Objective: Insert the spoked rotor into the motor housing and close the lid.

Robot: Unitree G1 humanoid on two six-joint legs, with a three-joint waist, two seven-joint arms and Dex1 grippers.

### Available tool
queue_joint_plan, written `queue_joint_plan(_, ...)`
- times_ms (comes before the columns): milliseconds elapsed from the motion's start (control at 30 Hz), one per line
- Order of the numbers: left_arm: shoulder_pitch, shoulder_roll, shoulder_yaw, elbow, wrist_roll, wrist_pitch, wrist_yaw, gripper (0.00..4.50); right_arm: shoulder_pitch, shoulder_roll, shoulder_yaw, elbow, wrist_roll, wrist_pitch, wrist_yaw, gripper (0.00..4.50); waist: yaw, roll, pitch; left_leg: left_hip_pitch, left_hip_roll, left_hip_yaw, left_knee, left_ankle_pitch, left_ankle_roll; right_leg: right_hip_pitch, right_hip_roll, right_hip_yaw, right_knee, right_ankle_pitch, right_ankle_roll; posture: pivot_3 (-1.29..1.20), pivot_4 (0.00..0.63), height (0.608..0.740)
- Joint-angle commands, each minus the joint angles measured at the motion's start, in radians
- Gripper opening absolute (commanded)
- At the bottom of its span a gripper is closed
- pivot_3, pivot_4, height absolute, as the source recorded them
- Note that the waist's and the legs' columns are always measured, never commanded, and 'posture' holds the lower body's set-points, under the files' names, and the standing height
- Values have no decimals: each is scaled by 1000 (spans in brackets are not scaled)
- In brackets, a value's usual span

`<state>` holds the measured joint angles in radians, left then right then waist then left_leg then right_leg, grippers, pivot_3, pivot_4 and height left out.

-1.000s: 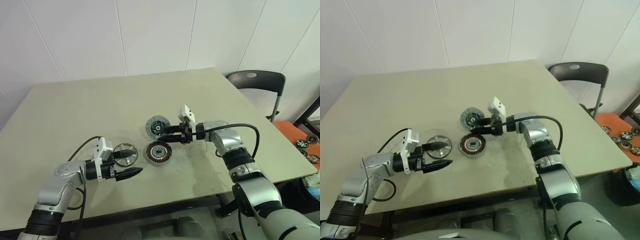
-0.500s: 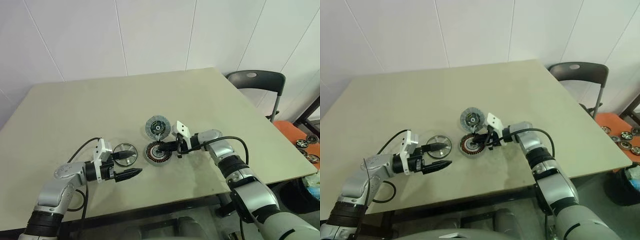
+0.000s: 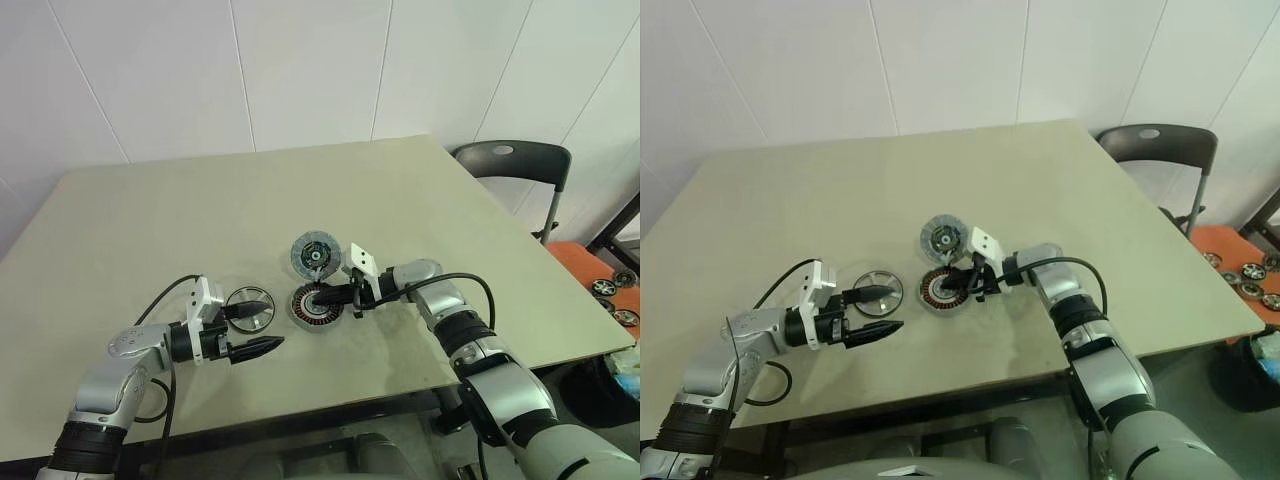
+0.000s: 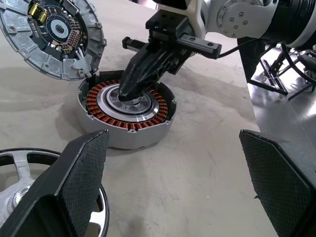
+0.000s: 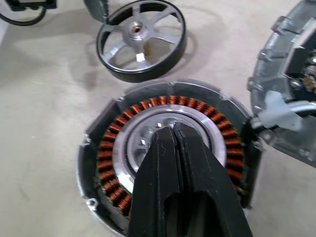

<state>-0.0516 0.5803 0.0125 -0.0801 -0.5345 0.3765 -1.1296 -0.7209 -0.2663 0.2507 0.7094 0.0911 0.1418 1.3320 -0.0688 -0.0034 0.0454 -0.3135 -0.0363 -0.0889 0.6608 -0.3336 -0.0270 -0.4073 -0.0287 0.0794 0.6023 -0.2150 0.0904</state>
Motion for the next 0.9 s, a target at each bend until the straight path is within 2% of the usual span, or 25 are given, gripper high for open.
queue_joint_plan(33,-14,2,20,-13,-12,-9,1,4500,-11,-4,0,-105,33,32,38,48,0,0,0,0,0,0,0,0,0,0,0,0,0,0,0,0,0,740)
queue_joint_plan(333,-21,-2,18,-22,-13,-2,13,4500,-9,11,29,-119,11,47,14,48,1,0,0,0,0,0,0,0,0,0,0,0,0,0,0,0,0,740)
queue_joint_plan(567,-13,-1,19,-28,-15,-1,18,4500,-59,64,-30,3,4,-39,-162,48,0,0,0,0,0,0,0,0,0,0,0,0,0,0,0,0,0,740)
queue_joint_plan(733,-10,5,23,-33,-18,3,16,4500,-48,44,-8,-22,24,-10,-66,48,1,0,0,0,0,0,0,0,0,0,0,0,0,0,0,0,0,740)
queue_joint_plan(900,-11,5,22,-34,-18,4,15,4500,-22,36,7,-55,19,15,-37,48,0,0,0,-1,0,0,0,0,0,0,0,0,0,0,0,0,0,740)
